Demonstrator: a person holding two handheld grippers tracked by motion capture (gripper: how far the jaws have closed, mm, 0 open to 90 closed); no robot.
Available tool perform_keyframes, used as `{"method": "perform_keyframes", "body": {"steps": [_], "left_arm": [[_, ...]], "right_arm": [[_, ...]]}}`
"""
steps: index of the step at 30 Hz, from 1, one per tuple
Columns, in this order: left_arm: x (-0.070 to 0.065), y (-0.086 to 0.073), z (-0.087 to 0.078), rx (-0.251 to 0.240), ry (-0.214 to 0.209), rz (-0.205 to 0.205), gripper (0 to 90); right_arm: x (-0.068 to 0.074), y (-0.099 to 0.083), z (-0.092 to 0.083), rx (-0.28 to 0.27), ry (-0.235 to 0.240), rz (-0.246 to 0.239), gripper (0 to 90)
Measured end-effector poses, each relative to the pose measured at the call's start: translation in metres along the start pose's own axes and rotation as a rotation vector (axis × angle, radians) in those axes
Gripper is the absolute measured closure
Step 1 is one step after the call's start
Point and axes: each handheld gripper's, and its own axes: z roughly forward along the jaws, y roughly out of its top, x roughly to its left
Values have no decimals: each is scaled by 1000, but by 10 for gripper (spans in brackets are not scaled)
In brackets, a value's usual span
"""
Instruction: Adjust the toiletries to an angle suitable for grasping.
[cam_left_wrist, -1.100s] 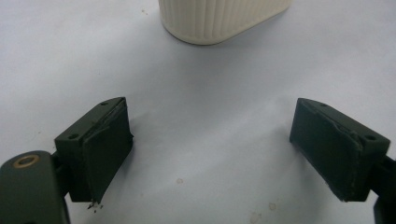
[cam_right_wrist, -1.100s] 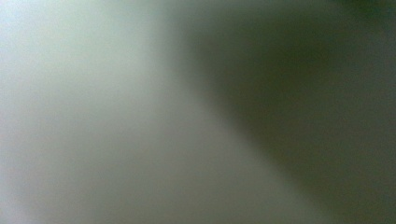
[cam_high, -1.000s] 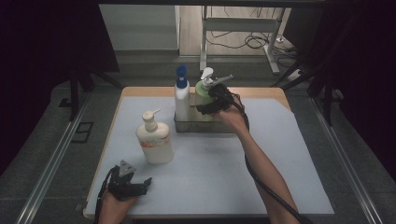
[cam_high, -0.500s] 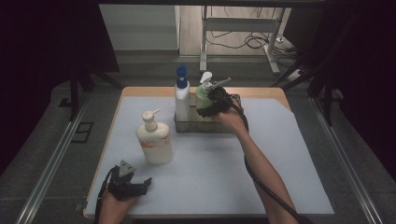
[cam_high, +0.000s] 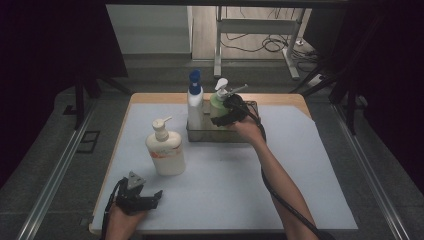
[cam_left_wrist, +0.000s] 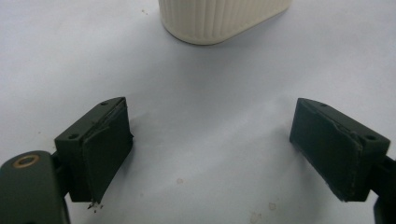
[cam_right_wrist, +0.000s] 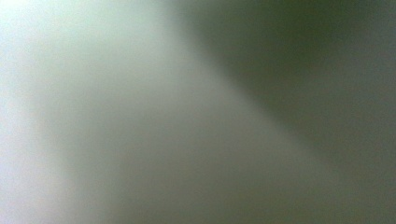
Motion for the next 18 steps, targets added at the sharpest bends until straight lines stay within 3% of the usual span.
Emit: {"method": "perform_keyframes", "body": {"steps": [5, 18], "left_arm": [[0, 0, 0, 0, 0, 0, 122], [0, 0, 0, -1, 1, 0, 122]], "right_arm": [[-5, -4, -1, -26, 28, 4, 111], [-2, -10, -10, -64, 2, -16, 106]]}}
